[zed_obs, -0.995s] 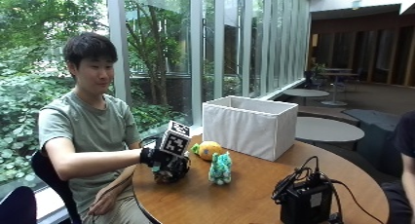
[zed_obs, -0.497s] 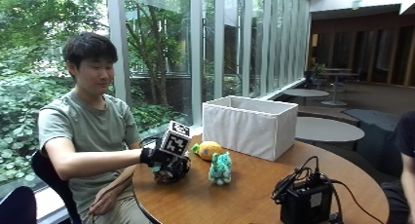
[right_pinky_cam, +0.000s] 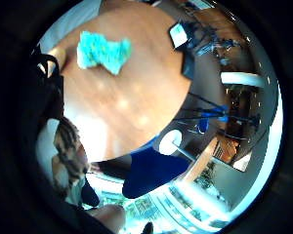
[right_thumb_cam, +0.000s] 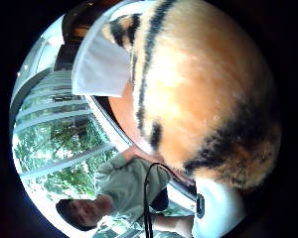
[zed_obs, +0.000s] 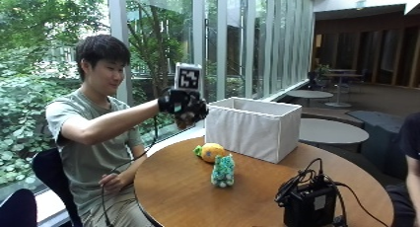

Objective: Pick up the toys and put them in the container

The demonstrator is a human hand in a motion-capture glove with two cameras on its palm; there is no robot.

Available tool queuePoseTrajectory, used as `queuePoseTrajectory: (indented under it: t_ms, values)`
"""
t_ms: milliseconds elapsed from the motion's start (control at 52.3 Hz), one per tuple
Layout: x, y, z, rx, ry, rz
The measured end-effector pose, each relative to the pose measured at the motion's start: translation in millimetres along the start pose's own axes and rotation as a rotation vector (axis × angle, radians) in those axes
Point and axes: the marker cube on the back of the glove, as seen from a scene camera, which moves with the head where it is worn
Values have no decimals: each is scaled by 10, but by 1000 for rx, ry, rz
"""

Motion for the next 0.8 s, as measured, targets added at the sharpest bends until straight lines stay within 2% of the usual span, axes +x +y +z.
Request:
queuePoseTrajectory:
  t_ms: [57,172,325,440,517,593,689,804]
  values:
    - [-361,-78,-329,65,-33,21]
    - [-1225,-121,-510,130,155,-229]
    - [-1857,-525,-691,156,319,-374]
    - [-2599,-839,-466,129,303,-427]
    - [-2768,-1030,-258,77,331,-462]
    - [-3210,-1222,88,23,323,-446]
    - [-3248,-1374,388,-61,364,-447]
    - [-3524,-1423,574,-139,241,-472]
